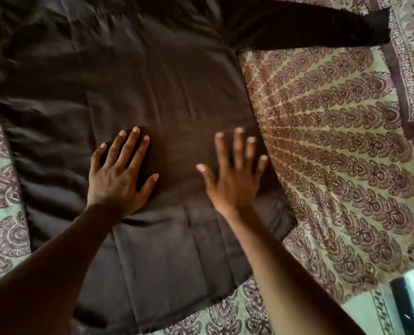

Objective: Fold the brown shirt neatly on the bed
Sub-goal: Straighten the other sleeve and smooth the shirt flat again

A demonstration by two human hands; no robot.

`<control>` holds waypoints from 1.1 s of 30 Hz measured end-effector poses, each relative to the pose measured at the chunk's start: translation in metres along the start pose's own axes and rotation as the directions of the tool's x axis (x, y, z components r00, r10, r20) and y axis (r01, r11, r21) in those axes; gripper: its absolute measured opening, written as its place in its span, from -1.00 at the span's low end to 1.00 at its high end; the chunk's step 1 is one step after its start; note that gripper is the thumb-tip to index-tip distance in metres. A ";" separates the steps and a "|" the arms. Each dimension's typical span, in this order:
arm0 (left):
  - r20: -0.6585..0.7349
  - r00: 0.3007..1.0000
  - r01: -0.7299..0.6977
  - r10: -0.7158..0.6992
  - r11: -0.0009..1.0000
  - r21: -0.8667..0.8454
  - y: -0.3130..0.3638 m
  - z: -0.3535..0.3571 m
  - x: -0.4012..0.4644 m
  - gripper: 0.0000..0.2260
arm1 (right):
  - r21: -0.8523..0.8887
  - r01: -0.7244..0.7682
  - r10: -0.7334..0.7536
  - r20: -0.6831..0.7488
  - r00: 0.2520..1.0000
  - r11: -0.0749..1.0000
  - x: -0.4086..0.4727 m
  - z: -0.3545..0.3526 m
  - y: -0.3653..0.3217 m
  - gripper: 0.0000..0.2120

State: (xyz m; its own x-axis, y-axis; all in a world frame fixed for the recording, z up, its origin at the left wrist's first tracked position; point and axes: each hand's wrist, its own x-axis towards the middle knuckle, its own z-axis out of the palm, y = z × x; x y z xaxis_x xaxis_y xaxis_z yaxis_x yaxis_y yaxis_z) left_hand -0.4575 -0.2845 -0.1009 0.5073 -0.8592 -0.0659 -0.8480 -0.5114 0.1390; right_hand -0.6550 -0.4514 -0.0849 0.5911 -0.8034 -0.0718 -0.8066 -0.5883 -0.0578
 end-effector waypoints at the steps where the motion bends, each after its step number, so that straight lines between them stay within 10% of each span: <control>1: 0.002 1.000 -0.005 0.005 1.000 0.008 0.001 0.000 0.000 -0.25 | 0.008 0.060 -0.061 0.027 0.998 0.998 -0.016 0.004 -0.007 -0.28; 9: 0.039 0.999 0.028 -0.027 0.999 -0.020 0.033 -0.007 -0.030 -0.28 | 0.071 -0.459 0.453 0.084 0.887 0.886 -0.111 0.010 0.060 -0.24; 15: 0.071 0.983 -0.166 0.168 0.986 -0.033 0.093 0.010 -0.105 -0.27 | 0.070 -0.294 0.289 0.074 0.955 0.953 -0.132 0.014 0.038 -0.32; 20: 0.111 0.966 -0.227 0.232 0.972 -0.052 0.109 0.015 -0.153 -0.20 | 0.087 -0.599 0.593 0.085 0.800 0.796 -0.152 0.018 0.084 -0.26; 24: 0.122 0.936 -0.322 0.330 0.943 -0.083 0.112 0.016 -0.187 -0.19 | 0.065 -0.503 0.504 0.006 0.864 0.862 -0.150 0.003 0.081 -0.22; 28: 0.148 0.929 -0.333 0.340 0.940 -0.070 0.112 0.016 -0.214 -0.21 | 0.000 -0.077 0.077 0.071 0.995 0.997 -0.163 0.005 0.062 -0.32; 33: 0.170 0.932 -0.310 0.320 0.947 -0.081 0.116 0.017 -0.221 -0.23 | -0.011 -0.293 0.292 0.122 0.949 0.956 -0.198 0.006 0.102 -0.33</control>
State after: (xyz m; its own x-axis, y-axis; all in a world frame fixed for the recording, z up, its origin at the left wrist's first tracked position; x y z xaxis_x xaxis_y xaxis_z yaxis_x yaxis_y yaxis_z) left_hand -0.6703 -0.1538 -0.0866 0.1757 -0.9669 -0.1850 -0.9483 -0.2167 0.2321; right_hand -0.8541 -0.3523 -0.0822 0.3256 -0.9227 -0.2065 -0.9444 -0.3281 -0.0228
